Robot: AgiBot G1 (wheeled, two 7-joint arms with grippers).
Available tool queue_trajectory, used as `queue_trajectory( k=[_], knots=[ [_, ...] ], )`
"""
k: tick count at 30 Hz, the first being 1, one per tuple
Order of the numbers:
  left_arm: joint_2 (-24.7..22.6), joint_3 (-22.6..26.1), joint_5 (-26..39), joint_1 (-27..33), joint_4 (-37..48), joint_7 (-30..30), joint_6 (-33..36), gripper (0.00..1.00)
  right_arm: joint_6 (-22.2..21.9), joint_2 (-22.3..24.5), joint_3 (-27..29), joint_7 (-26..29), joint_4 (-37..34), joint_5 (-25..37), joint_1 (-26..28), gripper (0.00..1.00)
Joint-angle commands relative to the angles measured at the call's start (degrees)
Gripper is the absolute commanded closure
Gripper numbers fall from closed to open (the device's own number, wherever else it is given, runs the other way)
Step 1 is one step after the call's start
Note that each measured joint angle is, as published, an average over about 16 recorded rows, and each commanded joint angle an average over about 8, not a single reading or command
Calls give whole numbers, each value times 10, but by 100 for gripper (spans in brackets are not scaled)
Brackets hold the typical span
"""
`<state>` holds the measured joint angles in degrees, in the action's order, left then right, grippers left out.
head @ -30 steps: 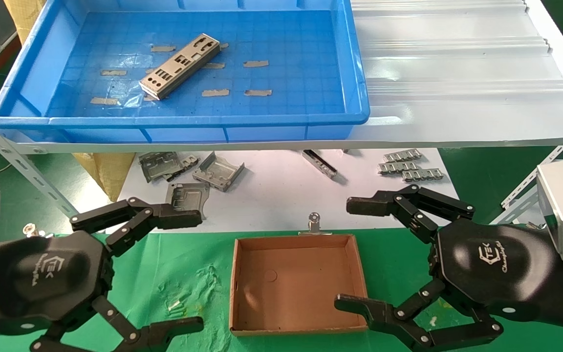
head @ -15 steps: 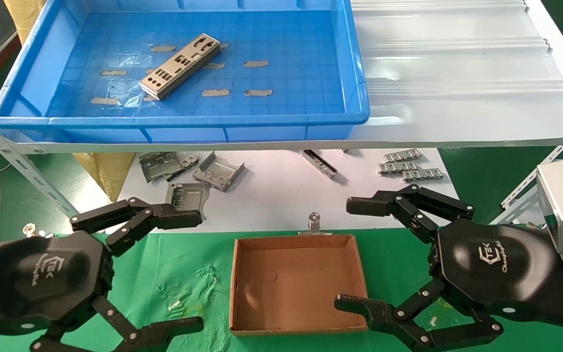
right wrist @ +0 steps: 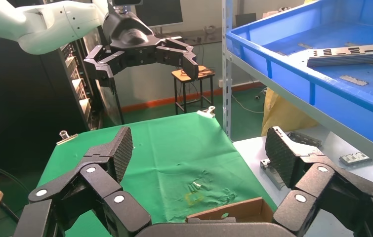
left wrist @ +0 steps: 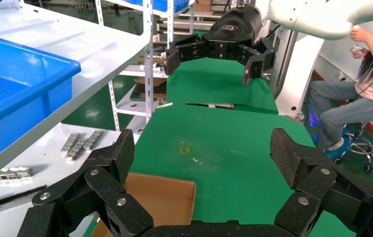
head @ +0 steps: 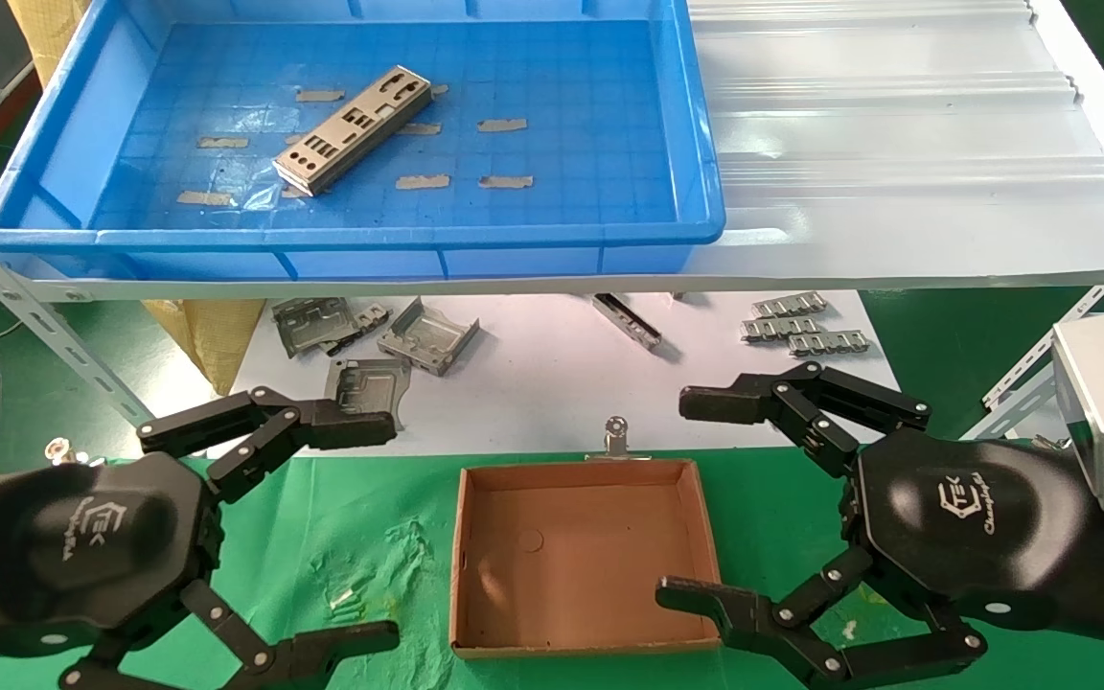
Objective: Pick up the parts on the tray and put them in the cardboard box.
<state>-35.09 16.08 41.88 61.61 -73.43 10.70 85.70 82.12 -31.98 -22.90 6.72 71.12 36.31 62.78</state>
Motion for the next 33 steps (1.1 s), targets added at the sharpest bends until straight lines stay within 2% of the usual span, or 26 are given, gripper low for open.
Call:
queue_trajectory(
  k=[1,33],
  knots=[
    [0,0,0,0,0,0,0,0,0,0,0,0,0,0,0,0],
    [0,0,0,0,0,0,0,0,0,0,0,0,0,0,0,0]
  ],
)
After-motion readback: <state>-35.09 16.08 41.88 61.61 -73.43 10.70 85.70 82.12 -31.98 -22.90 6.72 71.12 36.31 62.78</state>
